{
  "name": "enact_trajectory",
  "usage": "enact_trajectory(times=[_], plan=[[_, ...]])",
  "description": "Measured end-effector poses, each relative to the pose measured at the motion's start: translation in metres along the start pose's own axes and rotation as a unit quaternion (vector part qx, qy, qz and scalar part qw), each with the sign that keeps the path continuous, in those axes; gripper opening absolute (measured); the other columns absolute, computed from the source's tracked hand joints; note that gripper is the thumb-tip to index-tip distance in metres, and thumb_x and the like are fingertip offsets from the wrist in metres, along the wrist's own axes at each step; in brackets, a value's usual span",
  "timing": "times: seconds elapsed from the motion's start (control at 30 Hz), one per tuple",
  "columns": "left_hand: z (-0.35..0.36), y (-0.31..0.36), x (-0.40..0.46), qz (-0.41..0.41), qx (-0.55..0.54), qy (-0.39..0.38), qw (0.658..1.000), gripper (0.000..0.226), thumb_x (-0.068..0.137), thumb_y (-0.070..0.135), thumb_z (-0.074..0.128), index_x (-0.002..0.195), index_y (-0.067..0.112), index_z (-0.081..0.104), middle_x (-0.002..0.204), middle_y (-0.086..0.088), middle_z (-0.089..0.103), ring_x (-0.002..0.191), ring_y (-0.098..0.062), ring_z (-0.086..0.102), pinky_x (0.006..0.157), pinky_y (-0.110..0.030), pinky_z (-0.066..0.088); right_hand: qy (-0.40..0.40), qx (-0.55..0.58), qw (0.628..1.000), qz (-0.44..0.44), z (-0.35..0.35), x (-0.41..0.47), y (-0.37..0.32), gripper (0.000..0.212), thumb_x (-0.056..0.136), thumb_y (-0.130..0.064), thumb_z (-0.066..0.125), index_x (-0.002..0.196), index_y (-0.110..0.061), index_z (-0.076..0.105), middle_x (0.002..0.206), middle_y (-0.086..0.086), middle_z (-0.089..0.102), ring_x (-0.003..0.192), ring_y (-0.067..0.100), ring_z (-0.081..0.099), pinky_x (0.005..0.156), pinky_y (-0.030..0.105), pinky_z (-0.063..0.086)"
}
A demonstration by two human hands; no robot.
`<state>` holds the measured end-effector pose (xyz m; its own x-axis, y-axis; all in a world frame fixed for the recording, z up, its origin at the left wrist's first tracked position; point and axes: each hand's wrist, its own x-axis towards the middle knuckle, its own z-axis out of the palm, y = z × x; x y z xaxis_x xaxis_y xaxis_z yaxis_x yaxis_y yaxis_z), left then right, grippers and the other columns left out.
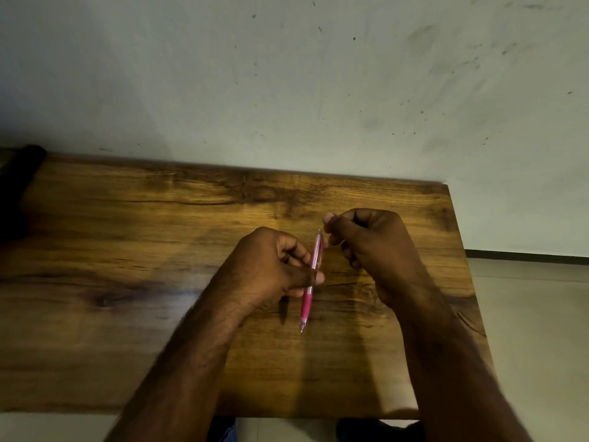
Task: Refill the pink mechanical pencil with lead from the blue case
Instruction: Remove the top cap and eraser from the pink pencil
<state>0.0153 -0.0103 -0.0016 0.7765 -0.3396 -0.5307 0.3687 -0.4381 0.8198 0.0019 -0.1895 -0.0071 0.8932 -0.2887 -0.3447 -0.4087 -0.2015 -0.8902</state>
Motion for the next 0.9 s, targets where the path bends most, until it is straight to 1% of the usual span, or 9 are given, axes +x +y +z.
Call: enact_trajectory(times=[0.07, 0.13, 0.3, 0.5, 0.57, 0.63, 0.73, 0.8, 0.9], plan=[[0.0, 0.0, 0.0, 0.002, 0.0, 0.002, 1.0, 0.019, 0.074, 0.012, 0.09, 0.088, 0.012, 0.078, 0.077, -0.007, 0.08, 0.07, -0.017, 0.079, 0.063, -0.026, 0.063, -0.013, -0.008, 1.0, -0.007, 0.001, 0.0, 0.001, 0.027, 0.091, -0.034, 0.076, 0.074, -0.013, 0.077, 0.066, 0.01, 0.072, 0.047, 0.007, 0.051, 0.045, 0.024, 0.042], [0.0, 0.0, 0.0, 0.004, 0.0, 0.0, 1.0, 0.018, 0.074, 0.012, 0.09, 0.088, 0.012, 0.078, 0.078, -0.009, 0.08, 0.071, -0.019, 0.079, 0.063, -0.026, 0.063, -0.018, -0.012, 1.0, -0.017, 0.001, 0.0, 0.002, 0.025, 0.091, -0.03, 0.076, 0.071, -0.015, 0.076, 0.059, 0.002, 0.069, 0.045, 0.006, 0.05, 0.043, 0.021, 0.041], [0.002, 0.0, 0.0, 0.008, 0.003, -0.002, 1.0, 0.017, 0.074, 0.01, 0.089, 0.087, 0.013, 0.078, 0.077, -0.008, 0.08, 0.07, -0.018, 0.079, 0.061, -0.024, 0.061, -0.012, -0.023, 0.999, -0.021, 0.002, 0.001, 0.004, 0.024, 0.091, -0.03, 0.076, 0.073, -0.014, 0.077, 0.056, -0.004, 0.067, 0.046, 0.005, 0.052, 0.043, 0.022, 0.042], [0.001, -0.001, -0.001, 0.003, 0.006, -0.011, 1.0, 0.016, 0.074, 0.009, 0.089, 0.086, 0.011, 0.078, 0.077, -0.009, 0.079, 0.07, -0.019, 0.079, 0.061, -0.024, 0.061, -0.005, -0.062, 0.998, -0.031, 0.005, 0.001, 0.004, 0.023, 0.09, -0.027, 0.077, 0.069, -0.02, 0.074, 0.053, -0.011, 0.066, 0.046, -0.003, 0.055, 0.052, 0.026, 0.043], [0.001, -0.001, -0.001, -0.003, 0.011, -0.019, 1.0, 0.018, 0.073, 0.01, 0.09, 0.086, 0.011, 0.078, 0.078, -0.01, 0.08, 0.071, -0.02, 0.079, 0.063, -0.029, 0.064, 0.012, -0.07, 0.997, -0.029, 0.006, 0.001, 0.004, 0.023, 0.09, -0.027, 0.077, 0.068, -0.02, 0.074, 0.055, -0.009, 0.067, 0.048, -0.002, 0.056, 0.054, 0.03, 0.046], [0.001, -0.001, -0.001, -0.01, 0.022, -0.026, 0.999, 0.02, 0.072, 0.012, 0.091, 0.088, 0.01, 0.078, 0.079, -0.01, 0.08, 0.073, -0.024, 0.08, 0.071, -0.04, 0.067, 0.049, -0.074, 0.996, -0.026, 0.003, 0.004, 0.006, 0.023, 0.089, -0.03, 0.077, 0.068, -0.02, 0.074, 0.058, -0.007, 0.069, 0.053, 0.005, 0.06, 0.056, 0.035, 0.051], [0.002, -0.002, 0.0, -0.019, 0.025, -0.022, 0.999, 0.021, 0.072, 0.012, 0.091, 0.088, 0.009, 0.078, 0.078, -0.011, 0.08, 0.074, -0.027, 0.08, 0.077, -0.047, 0.067, 0.104, -0.171, 0.98, -0.02, -0.005, 0.008, 0.013, 0.022, 0.086, -0.036, 0.077, 0.07, -0.022, 0.073, 0.069, -0.007, 0.072, 0.067, 0.011, 0.068, 0.068, 0.038, 0.06], [0.003, -0.002, 0.001, -0.021, 0.028, -0.017, 0.999, 0.02, 0.072, 0.012, 0.091, 0.087, 0.01, 0.078, 0.077, -0.011, 0.08, 0.072, -0.025, 0.08, 0.076, -0.046, 0.067, 0.115, -0.241, 0.963, -0.019, -0.004, 0.008, 0.017, 0.022, 0.085, -0.037, 0.075, 0.069, -0.022, 0.071, 0.071, -0.008, 0.071, 0.071, 0.013, 0.068, 0.07, 0.036, 0.059], [0.003, -0.004, 0.002, -0.023, 0.037, -0.014, 0.999, 0.019, 0.072, 0.013, 0.092, 0.084, 0.011, 0.078, 0.074, -0.009, 0.08, 0.069, -0.022, 0.079, 0.073, -0.043, 0.067, 0.12, -0.29, 0.949, -0.016, 0.002, 0.008, 0.021, 0.021, 0.083, -0.038, 0.074, 0.069, -0.023, 0.069, 0.073, -0.006, 0.07, 0.074, 0.018, 0.068, 0.07, 0.032, 0.054]])
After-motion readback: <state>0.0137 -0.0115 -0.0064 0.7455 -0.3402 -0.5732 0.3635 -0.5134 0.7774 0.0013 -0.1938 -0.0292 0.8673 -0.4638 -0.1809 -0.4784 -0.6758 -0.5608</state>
